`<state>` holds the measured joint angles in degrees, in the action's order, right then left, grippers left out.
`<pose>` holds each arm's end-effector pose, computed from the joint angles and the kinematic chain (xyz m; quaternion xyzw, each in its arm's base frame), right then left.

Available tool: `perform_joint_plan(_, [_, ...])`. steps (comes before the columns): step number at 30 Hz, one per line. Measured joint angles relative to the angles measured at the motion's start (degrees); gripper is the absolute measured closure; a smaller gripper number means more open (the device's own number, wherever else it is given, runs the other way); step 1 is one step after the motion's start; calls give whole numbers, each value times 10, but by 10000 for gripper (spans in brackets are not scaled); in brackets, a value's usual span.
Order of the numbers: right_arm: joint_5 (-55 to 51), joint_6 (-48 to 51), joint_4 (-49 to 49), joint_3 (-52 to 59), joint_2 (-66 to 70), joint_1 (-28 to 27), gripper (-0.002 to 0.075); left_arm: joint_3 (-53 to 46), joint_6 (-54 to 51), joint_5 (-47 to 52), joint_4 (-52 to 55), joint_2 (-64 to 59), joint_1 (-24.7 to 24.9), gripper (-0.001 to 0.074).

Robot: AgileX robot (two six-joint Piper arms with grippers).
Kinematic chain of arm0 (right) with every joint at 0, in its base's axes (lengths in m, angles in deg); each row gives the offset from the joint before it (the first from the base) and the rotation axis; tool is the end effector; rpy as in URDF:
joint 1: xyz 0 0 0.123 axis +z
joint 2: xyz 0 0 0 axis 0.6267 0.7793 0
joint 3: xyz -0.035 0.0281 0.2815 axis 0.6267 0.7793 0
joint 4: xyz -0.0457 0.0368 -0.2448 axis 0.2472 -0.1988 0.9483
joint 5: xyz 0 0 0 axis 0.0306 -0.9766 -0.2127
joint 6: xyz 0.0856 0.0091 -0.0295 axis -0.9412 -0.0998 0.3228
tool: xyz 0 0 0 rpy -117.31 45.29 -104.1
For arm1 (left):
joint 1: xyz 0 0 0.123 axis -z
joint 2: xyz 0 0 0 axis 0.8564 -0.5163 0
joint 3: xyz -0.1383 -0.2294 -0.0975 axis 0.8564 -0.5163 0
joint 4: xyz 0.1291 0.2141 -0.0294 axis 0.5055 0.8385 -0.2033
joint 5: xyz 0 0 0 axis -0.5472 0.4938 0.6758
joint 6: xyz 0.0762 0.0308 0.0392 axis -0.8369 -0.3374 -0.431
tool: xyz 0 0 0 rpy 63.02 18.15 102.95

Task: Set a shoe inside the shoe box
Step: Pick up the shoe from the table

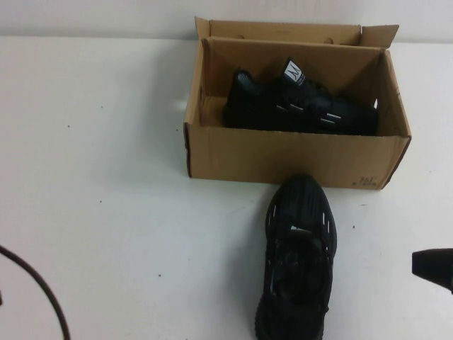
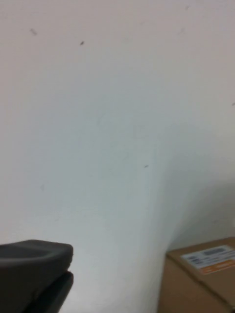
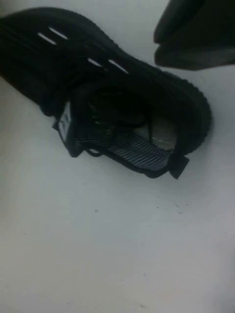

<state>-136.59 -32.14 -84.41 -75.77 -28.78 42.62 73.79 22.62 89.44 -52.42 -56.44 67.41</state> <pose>0.1255 0.0568 0.2960 -0.0745 0.8979 0.2889 0.3238 0.0929 -0.0225 0.2911 0.0243 0.8723 -0.1112 0.4755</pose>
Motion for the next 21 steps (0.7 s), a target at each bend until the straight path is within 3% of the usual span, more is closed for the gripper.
perform_joint_plan(4, [-6,13,26,-38,59,9,742,22,-68,58,-57,-59,0,737])
perform_joint_plan(9, [-8,-46,114,-124,106,74,740,51,-110,102,-89,-128,0,738])
perform_joint_plan(21, [-23,-365,333,-252,269,356,733,70,-139,116,-115,-186,0,738])
